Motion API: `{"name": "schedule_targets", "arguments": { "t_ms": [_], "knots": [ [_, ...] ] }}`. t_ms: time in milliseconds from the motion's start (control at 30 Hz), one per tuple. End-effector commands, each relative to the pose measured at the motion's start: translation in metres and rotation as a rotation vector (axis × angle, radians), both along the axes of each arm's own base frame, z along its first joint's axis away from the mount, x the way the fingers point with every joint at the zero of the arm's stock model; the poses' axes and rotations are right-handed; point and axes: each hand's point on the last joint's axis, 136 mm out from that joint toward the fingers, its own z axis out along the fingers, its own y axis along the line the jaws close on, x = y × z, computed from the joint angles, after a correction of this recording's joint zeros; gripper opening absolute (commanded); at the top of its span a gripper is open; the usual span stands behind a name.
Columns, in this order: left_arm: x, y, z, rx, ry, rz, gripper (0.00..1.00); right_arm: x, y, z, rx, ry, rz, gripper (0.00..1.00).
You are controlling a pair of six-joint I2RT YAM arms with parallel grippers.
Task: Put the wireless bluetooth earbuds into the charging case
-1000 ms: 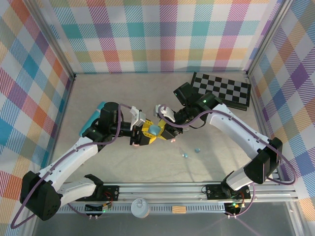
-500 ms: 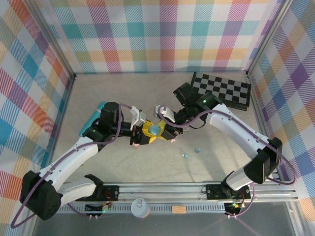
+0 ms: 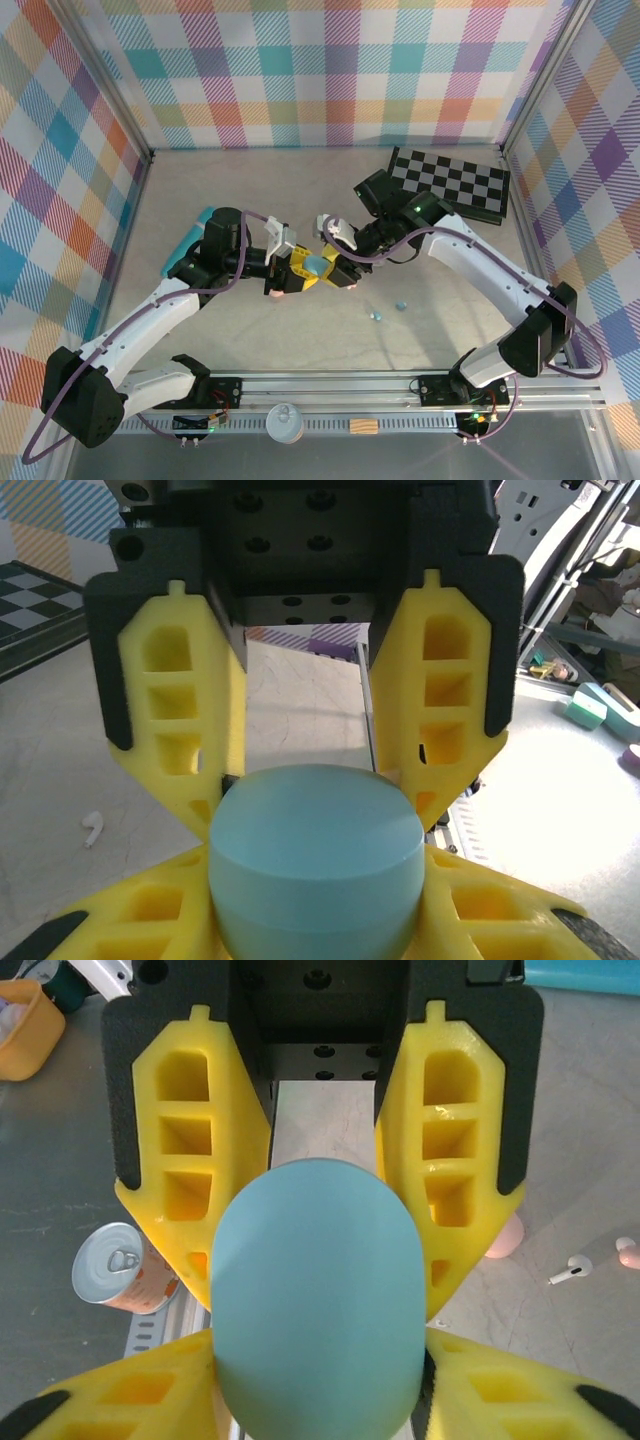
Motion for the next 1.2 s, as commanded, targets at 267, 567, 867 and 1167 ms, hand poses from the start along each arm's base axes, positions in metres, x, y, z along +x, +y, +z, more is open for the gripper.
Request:
{"name": "schedule_targets", "arguments": {
  "t_ms": [267, 567, 867, 1167],
  "knots": [
    [-0.008, 0.0, 0.016, -0.037, -0.05, -0.061, 0.32, 0.021, -0.006, 0.02, 0.071, -0.031, -0.101, 0.57],
    [-0.009, 0.0, 0.016, -0.038, -0.061, -0.057, 0.32, 0.034, -0.013, 0.031, 0.112, -0.033, -0.167, 0.61],
    [-0.008, 0.0, 0.021, -0.047, -0.069, -0.048, 0.32, 0.046, -0.016, 0.039, 0.138, -0.072, -0.228, 0.75],
    [-0.006, -0.001, 0.03, -0.068, -0.078, -0.041, 0.32, 0.066, -0.021, 0.028, 0.081, -0.107, -0.318, 0.77]
  ]
}}
